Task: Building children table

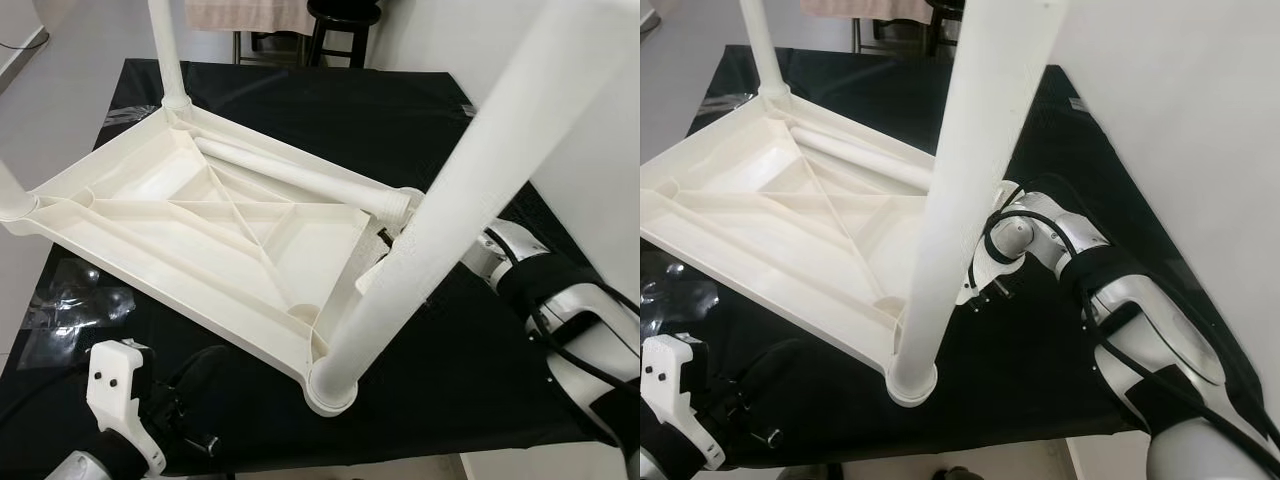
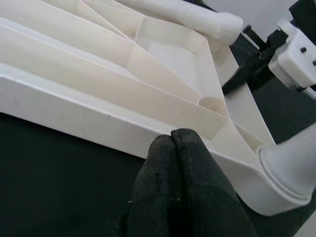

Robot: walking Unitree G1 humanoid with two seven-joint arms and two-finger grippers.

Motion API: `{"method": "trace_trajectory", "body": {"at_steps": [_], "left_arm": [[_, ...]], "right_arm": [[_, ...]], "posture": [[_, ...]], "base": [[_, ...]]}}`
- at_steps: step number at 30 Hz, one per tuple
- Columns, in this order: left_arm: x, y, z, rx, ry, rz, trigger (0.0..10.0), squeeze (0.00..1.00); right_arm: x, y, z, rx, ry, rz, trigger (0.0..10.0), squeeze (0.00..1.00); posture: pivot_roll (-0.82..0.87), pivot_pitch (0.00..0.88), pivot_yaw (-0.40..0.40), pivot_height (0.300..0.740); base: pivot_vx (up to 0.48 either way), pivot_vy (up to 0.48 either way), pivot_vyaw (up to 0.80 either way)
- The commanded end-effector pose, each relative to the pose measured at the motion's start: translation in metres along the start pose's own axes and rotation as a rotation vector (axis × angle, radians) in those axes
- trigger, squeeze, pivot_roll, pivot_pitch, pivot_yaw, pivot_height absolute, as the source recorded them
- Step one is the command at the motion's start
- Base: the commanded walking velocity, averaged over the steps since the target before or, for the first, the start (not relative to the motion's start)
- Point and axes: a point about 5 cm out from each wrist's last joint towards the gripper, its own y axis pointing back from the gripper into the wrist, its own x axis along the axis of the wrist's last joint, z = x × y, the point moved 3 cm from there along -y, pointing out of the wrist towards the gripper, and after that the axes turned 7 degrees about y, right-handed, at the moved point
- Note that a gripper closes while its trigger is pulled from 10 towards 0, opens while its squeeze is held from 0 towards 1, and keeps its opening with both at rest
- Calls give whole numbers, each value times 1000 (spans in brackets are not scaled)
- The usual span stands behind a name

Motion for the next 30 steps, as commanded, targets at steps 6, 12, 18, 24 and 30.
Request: {"method": "trace_trajectory", "body": {"at_steps": [6,12,18,24,30], "left_arm": [[-4,0,-2,14,1,-11,10000,0],[-4,-2,-3,3,-1,-19,10000,0],[-4,-4,-2,-4,-1,-19,10000,0],[-5,-5,-1,-9,0,-20,10000,0],[-4,-4,-1,-5,-5,-18,10000,0]], "right_arm": [[-9,-3,-40,55,-180,66,0,0],[-3,8,-75,65,-379,187,0,0],[28,14,-78,41,-486,381,0,0],[47,4,-59,-66,-573,464,0,0],[26,-10,-33,-228,-686,312,0,0]], "posture": [[135,155,-135,740],[122,154,-127,740],[118,154,-124,740],[126,156,-123,740],[133,156,-123,740]], "base": [[0,0,0],[0,0,0],[0,0,0],[0,0,0],[0,0,0]]}}
